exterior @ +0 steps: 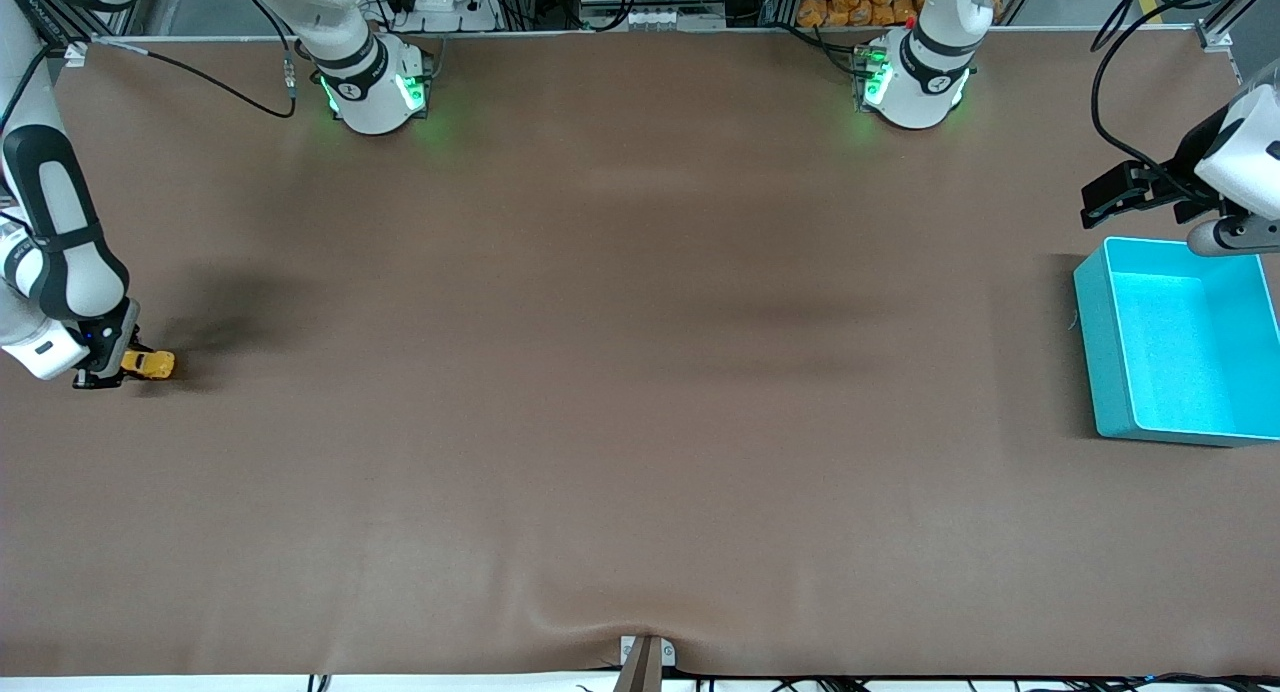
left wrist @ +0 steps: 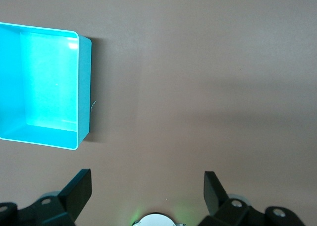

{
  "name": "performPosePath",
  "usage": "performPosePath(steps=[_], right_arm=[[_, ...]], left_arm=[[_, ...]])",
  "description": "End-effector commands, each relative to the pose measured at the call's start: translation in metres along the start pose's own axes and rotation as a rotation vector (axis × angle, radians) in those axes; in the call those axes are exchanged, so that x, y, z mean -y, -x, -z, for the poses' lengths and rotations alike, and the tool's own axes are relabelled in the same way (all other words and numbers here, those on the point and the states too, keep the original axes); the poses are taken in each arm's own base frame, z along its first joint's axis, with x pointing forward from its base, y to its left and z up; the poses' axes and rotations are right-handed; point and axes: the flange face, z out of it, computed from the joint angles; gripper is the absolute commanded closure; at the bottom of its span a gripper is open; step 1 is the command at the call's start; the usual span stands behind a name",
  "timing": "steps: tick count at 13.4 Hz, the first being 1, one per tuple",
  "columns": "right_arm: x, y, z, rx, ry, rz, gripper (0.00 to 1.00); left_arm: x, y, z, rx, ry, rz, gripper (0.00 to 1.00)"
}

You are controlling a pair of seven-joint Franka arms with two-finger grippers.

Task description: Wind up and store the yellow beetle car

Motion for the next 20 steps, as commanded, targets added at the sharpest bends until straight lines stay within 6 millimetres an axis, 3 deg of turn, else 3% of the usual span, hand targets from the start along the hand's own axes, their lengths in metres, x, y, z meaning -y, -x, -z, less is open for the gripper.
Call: performPosePath(steps=[1, 5, 6, 7, 8, 9, 20], right_arm=[[-0.001, 0.014, -0.022, -0.012, -0.006, -0.002, 0.55], [-0.002, 0.014, -0.021, -0.01, -0.002, 0.001, 0.54], [-0.002, 0.014, -0.021, -0.011, -0.003, 0.001, 0.49], [-0.002, 0.014, -0.021, -0.011, -0.003, 0.001, 0.4], [-0.003, 0.013, -0.021, -0.011, -0.003, 0.001, 0.16], [-0.004, 0.014, -0.019, -0.01, 0.0, 0.0, 0.0], [-0.048, 0.007, 0.038, -0.137, -0.029, -0.033, 0.0]], left_arm=[[0.001, 0.003, 0.002, -0.008, 0.014, 0.004, 0.0], [0.001, 0.003, 0.002, -0.008, 0.015, 0.006, 0.0], [0.001, 0.003, 0.002, -0.008, 0.015, 0.006, 0.0], [0.001, 0.003, 0.002, -0.008, 0.015, 0.006, 0.0], [0.001, 0.003, 0.002, -0.008, 0.015, 0.006, 0.0], [0.001, 0.003, 0.002, -0.008, 0.014, 0.006, 0.0], [0.001, 0.003, 0.002, -0.007, 0.015, 0.019, 0.0]])
